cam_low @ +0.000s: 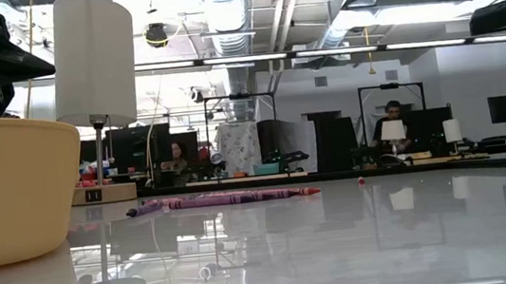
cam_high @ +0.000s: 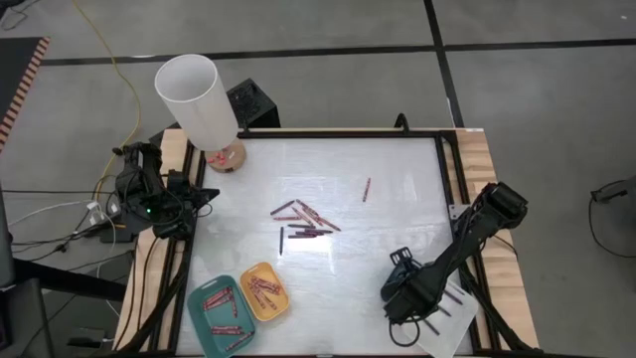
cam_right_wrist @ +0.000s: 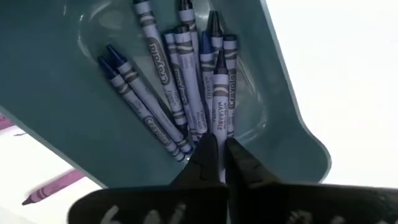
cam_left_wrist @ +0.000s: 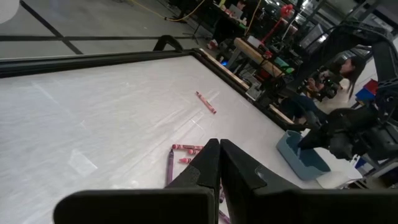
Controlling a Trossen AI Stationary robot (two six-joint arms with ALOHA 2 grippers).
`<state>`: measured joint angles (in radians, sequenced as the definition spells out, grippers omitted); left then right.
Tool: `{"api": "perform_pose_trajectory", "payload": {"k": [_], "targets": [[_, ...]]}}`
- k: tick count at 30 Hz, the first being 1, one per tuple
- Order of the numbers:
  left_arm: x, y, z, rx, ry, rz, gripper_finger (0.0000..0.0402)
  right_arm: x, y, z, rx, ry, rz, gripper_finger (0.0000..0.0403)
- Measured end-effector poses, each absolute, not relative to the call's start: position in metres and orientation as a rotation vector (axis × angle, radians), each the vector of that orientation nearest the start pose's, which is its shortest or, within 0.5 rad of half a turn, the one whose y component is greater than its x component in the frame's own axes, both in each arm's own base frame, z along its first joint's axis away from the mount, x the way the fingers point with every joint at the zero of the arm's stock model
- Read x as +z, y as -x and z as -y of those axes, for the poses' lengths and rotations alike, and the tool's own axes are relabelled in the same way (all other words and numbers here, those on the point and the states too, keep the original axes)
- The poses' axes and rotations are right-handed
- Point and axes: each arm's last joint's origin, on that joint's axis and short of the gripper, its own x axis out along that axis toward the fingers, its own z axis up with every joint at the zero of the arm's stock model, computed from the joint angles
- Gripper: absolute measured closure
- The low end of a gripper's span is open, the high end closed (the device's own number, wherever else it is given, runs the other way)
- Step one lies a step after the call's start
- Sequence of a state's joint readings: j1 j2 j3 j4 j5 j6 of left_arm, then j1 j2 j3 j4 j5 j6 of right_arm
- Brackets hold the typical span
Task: Sort crayons
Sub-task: Put the blue crayon into the dark blue bin
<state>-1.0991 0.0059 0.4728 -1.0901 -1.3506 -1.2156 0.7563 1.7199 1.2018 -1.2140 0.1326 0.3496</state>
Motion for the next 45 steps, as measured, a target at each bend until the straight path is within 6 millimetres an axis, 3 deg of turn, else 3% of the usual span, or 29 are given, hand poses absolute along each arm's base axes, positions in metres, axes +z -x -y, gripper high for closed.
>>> {"api": "perform_pose_trajectory", "payload": {"k": [23, 34, 45], "targets": [[0.226, -0.029, -0.006, 0.333, 0.614, -0.02, 0.0402, 0.2, -0.225, -0.185, 0.173, 0.512, -1.544, 0.0379], [0.226, -0.029, -0.006, 0.331, 0.615, -0.023, 0.0401, 0.173, -0.207, -0.181, 0.178, 0.503, -1.626, 0.0379], [0.226, -0.029, -0.006, 0.334, 0.614, -0.019, 0.0402, 0.17, -0.205, -0.182, 0.167, 0.494, -1.623, 0.0378]]}}
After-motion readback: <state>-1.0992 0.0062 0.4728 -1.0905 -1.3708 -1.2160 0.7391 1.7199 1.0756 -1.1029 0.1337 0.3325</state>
